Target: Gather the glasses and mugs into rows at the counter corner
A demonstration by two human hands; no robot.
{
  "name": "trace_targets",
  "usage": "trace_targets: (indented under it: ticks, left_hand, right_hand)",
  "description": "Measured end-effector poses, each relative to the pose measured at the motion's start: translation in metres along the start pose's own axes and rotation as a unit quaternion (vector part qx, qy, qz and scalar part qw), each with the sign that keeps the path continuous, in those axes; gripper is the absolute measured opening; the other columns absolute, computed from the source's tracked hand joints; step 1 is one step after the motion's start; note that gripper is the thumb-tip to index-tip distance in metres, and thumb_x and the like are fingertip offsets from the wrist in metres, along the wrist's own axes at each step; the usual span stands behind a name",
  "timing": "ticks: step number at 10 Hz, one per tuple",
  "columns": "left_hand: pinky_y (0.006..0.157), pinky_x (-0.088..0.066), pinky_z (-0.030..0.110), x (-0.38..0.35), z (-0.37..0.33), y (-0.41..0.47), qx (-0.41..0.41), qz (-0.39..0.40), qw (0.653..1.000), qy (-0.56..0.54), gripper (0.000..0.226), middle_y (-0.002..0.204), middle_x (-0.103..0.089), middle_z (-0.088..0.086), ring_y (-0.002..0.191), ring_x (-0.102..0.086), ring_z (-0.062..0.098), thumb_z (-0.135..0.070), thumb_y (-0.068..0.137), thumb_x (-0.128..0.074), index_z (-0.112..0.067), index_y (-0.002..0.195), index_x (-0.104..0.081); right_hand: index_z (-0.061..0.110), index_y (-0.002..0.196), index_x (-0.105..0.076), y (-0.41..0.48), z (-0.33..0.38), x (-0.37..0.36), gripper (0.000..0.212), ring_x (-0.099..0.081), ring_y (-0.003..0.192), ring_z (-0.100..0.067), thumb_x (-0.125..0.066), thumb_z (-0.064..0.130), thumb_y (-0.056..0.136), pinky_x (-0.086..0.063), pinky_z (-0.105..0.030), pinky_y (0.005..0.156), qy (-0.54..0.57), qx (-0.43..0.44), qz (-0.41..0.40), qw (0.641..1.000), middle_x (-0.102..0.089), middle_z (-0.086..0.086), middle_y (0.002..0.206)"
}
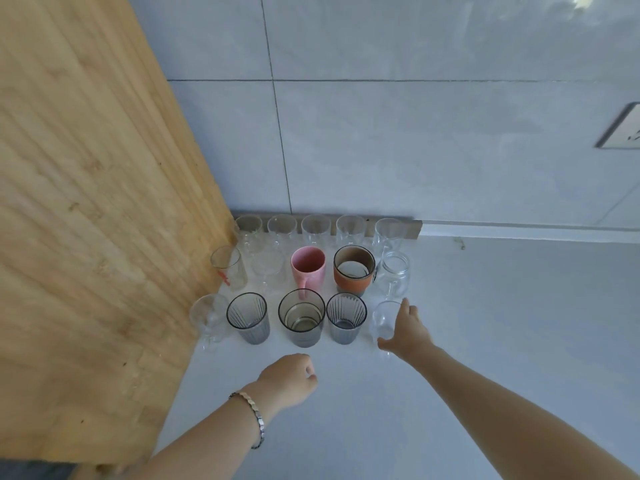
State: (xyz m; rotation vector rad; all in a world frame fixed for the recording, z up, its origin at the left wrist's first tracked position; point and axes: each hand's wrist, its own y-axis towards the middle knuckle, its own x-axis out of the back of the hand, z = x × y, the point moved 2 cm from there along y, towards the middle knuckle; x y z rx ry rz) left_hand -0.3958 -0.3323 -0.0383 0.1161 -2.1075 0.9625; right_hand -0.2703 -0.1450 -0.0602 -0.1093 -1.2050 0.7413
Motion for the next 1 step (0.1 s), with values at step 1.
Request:
trace_targets:
  ticks: [1]
  left_hand:
    - [0.073, -0.038, 0.029, 0.0009, -0.0144, -0.0009, 0.014, -0.009, 1.0, 0.014, 0.025, 0.081, -0.049, -0.001, 0.084, -0.046, 0.021, -0.022, 0.091, -0.041, -0.025, 0.066, -0.039]
  right_hand:
    - [-0.005, 0.146, 0.006, -0.0075, -0.004, 0.001, 0.113, -0.034, 0.137, -0.029, -0.074, 0.035, 0.077, -0.036, -0.034, 0.108, 0.006, -0.002, 0.011, 1.0, -0.023, -0.017, 0.149]
